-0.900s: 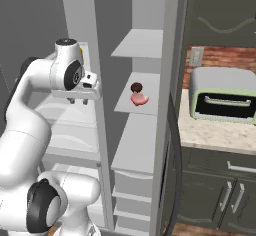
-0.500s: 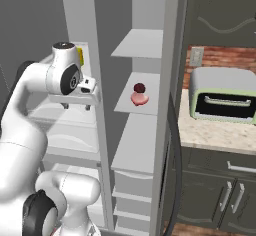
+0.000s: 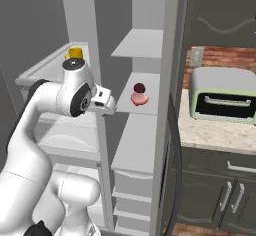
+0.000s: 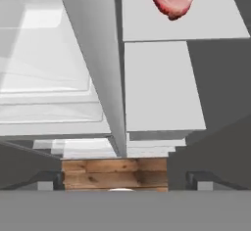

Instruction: Pick up the frozen steak from the freezer, place it on any shelf in the fridge, and close the fridge and freezer doors when done.

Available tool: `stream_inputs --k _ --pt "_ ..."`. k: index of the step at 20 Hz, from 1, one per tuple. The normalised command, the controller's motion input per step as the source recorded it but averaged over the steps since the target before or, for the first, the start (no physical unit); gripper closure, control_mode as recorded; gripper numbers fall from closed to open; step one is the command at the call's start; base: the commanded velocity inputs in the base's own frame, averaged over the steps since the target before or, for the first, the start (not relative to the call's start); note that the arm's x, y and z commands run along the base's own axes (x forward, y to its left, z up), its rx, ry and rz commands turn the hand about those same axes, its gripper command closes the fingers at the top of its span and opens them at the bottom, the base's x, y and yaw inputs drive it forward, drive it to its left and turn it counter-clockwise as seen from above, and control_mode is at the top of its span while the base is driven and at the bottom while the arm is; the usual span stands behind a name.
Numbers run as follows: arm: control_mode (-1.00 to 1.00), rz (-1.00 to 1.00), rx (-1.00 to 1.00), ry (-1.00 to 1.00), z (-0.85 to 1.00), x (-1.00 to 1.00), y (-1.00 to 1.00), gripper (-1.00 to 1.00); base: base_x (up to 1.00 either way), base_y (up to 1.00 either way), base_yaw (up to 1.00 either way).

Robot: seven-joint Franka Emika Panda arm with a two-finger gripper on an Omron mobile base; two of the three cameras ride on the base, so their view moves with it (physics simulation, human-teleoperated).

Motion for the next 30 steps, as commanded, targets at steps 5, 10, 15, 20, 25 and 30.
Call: stream_inputs --k 5,10,15,20,25,30 --pt "-1.00 -0.03 0.01 -0.11 0.00 0.49 -0.56 -1.00 0.00 0.00 0.00" --pt "-1.00 0.00 0.02 -0.03 0.00 0.60 -0.54 -1.00 0.00 0.00 0.00" --pt "-1.00 0.00 0.00 0.00 -0.01 0.49 -0.47 -1.00 0.00 0.00 0.00" --pt "-1.00 0.00 0.00 0.00 -0.17 0.32 -0.16 -1.00 0.00 0.00 0.00" --pt "-1.00 0.00 0.00 0.00 -0.31 0.26 -0.04 -1.00 0.00 0.00 0.00" --pt "-1.00 0.00 0.02 0.00 -0.13 0.40 -0.03 -1.00 0.00 0.00 0.00"
